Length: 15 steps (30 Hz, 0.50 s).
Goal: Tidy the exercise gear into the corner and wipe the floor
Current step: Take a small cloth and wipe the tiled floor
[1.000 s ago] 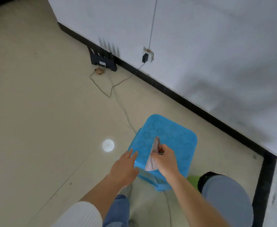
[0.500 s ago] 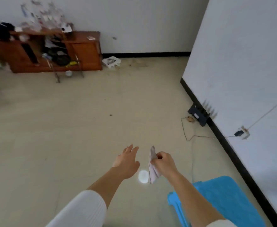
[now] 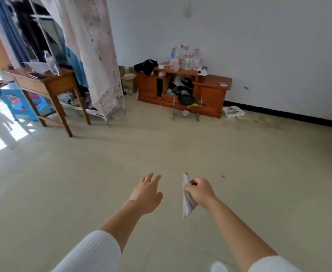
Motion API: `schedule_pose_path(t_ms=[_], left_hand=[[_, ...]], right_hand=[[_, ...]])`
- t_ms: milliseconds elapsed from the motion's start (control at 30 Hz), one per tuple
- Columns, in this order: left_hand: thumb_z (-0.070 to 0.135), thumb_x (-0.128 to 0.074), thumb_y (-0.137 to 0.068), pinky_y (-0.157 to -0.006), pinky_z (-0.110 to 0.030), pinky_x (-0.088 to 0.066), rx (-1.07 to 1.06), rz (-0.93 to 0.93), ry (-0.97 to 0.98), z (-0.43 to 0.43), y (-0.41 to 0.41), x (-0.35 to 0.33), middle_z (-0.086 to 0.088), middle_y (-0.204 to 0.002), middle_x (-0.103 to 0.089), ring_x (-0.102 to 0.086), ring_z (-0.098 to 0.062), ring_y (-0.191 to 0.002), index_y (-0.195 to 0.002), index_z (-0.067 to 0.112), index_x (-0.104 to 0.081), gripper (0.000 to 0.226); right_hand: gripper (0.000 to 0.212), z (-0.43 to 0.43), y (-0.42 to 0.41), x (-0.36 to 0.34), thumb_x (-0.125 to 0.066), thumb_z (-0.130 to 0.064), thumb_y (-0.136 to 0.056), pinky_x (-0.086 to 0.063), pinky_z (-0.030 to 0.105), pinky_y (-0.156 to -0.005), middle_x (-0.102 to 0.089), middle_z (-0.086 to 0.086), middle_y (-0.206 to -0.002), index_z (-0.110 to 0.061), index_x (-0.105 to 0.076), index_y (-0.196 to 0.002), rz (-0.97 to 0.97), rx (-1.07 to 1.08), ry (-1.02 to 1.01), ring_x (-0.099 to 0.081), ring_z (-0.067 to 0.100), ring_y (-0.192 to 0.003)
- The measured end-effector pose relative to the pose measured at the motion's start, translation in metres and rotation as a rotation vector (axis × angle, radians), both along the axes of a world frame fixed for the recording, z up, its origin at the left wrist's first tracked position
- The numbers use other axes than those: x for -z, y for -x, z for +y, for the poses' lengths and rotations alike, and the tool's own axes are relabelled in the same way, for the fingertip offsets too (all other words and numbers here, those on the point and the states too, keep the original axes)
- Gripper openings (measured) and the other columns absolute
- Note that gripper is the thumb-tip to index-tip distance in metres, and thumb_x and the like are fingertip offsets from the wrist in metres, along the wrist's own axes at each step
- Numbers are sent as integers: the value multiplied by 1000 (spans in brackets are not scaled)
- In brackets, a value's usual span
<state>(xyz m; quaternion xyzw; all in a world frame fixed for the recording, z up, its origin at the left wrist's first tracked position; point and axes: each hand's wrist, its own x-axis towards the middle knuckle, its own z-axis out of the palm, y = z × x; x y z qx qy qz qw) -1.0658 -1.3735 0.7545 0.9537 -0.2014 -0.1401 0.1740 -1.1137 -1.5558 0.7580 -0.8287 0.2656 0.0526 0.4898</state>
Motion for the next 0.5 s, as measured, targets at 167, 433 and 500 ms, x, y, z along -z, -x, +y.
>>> schedule_pose_path(t_ms=[167, 433, 500], left_hand=[[30, -46, -94, -111, -38, -29, -238, -41, -7, 154, -80, -21, -5, -158, -12, -15, -24, -144, -150, 23, -16, 64], [31, -50, -93, -113, -40, -27, -541, -162, 48, 343, -204, -52, -8, -157, -16, -16, -29, -143, -149, 23, -20, 65], [32, -51, -92, -114, -40, -26, -606, -193, 46, 384, -242, -57, -9, -157, -17, -17, -29, -143, -149, 24, -21, 65]], right_hand=[[28, 147, -116, -18, -63, -10, -76, -28, 28, -55, -43, 1, -61, -17, -40, -61, -63, -211, -57, -39, 17, -60], [11, 340, -290, -61, -61, -10, -78, -36, 25, -57, -52, 2, -70, -12, -51, -73, -142, -551, -8, -48, 16, -65], [7, 387, -337, -70, -61, -14, -80, -40, 25, -60, -57, 3, -73, -10, -56, -77, -165, -641, 24, -54, 18, -70]])
